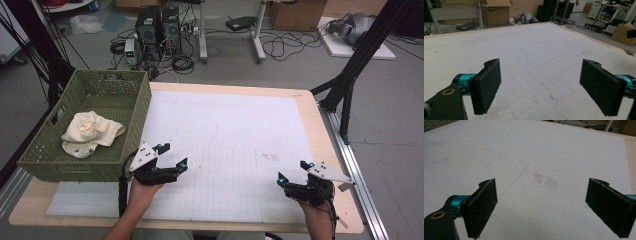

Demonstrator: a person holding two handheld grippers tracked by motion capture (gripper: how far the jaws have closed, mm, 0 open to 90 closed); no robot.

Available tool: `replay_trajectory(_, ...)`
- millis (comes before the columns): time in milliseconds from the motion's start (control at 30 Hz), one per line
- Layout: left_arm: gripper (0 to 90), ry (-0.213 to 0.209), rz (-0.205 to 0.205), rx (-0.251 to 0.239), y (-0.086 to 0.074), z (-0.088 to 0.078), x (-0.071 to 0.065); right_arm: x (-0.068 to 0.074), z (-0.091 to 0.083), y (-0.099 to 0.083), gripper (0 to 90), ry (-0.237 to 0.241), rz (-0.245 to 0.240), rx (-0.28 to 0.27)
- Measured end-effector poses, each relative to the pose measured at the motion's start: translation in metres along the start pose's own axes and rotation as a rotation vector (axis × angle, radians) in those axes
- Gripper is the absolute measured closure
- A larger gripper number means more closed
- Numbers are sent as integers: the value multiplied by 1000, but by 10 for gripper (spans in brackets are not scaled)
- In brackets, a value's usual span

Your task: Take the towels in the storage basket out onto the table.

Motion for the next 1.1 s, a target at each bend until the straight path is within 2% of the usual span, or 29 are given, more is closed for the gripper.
replay_trajectory(267, 178, 4, -7, 3, 0, 1, 0, -4, -1, -2, 97, 22, 35, -12)
replay_trajectory(433, 179, -2, -2, 3, 0, 2, 0, -6, -1, -2, 97, 29, 33, -9)
replay_trajectory(567, 178, -5, 1, -13, 5, -5, -2, 1, 0, 0, 97, 42, 24, -10)
replay_trajectory(733, 176, -31, -13, -22, 16, -11, -1, 6, 1, 1, 97, 51, 9, -9)
replay_trajectory(867, 175, -34, -13, -39, 23, -16, -2, 7, 1, 1, 97, 59, 7, -12)
replay_trajectory(933, 177, -36, -15, -39, 28, -18, -2, 7, 1, 1, 97, 65, 14, -11)
replay_trajectory(1000, 183, -31, -16, -17, 34, -20, -2, 7, 1, 0, 97, 65, 16, -6)
replay_trajectory(1033, 197, -35, -19, -20, 37, -21, -2, 7, 1, 0, 97, 65, 14, -6)
replay_trajectory(1067, 219, -42, -24, -44, 44, -25, -2, 6, 1, -1, 97, 64, 21, -6)
replay_trajectory(1100, 219, -42, -24, -44, 44, -25, -2, 6, 1, -1, 97, 64, 21, -6)
Point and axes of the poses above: each handheld gripper's, and its own axes: z roughly forward along the jaws, y roughly out of its top, x roughly to its left, the point moved 2 cm from there along z, roughly forward along the jaws, and after that the axes turned 4 degrees about z, right-handed, at the moved point
